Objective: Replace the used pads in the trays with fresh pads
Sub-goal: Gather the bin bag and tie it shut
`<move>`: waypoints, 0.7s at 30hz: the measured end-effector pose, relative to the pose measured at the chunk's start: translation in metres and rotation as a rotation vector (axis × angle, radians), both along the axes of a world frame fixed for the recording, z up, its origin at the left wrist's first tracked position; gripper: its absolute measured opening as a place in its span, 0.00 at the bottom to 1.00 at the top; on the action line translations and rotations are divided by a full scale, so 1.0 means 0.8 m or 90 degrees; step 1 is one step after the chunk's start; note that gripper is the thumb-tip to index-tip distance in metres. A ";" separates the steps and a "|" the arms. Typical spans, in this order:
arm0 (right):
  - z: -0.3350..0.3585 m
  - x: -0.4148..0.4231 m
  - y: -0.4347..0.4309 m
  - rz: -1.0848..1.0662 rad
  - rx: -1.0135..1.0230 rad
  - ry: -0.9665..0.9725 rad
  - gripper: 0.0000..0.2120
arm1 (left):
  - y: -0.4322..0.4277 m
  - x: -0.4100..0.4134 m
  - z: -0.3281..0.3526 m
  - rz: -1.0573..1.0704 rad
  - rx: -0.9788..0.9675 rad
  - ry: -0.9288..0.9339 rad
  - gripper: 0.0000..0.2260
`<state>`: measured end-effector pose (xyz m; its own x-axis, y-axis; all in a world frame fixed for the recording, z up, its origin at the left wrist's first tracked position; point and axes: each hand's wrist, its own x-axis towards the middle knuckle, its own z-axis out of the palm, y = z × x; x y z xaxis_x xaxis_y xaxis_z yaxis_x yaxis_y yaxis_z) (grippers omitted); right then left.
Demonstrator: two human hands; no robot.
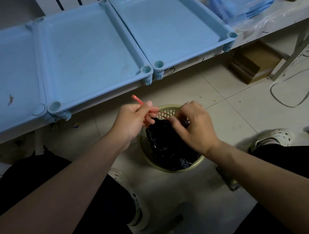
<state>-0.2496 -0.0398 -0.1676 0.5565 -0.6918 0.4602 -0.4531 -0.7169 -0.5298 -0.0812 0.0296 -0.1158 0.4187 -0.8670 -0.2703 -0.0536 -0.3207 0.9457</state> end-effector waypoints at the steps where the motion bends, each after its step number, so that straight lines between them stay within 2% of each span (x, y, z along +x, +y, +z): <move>1: 0.007 0.007 0.016 0.049 0.010 0.002 0.13 | -0.002 -0.002 0.001 0.007 -0.001 0.009 0.13; 3: 0.010 0.029 0.043 0.093 0.103 0.101 0.19 | -0.006 -0.006 -0.001 0.024 -0.005 -0.006 0.13; 5: 0.000 0.054 0.053 0.029 0.217 0.139 0.25 | -0.011 -0.007 -0.002 0.038 -0.006 -0.086 0.14; 8: 0.001 0.088 0.046 -0.058 0.309 0.108 0.15 | -0.009 -0.006 -0.001 0.040 0.012 -0.180 0.16; 11: -0.001 0.089 0.039 -0.053 0.282 0.109 0.12 | 0.000 -0.001 0.003 0.039 0.013 -0.182 0.19; 15: -0.028 0.052 0.030 0.007 0.083 0.317 0.09 | -0.003 0.023 0.022 0.114 -0.021 -0.152 0.16; 17: -0.039 0.029 0.025 0.045 0.008 0.364 0.10 | -0.006 0.026 0.028 0.112 -0.037 -0.167 0.16; 21: -0.046 0.005 0.007 0.004 0.068 0.354 0.09 | -0.007 0.012 0.028 0.049 -0.031 -0.236 0.15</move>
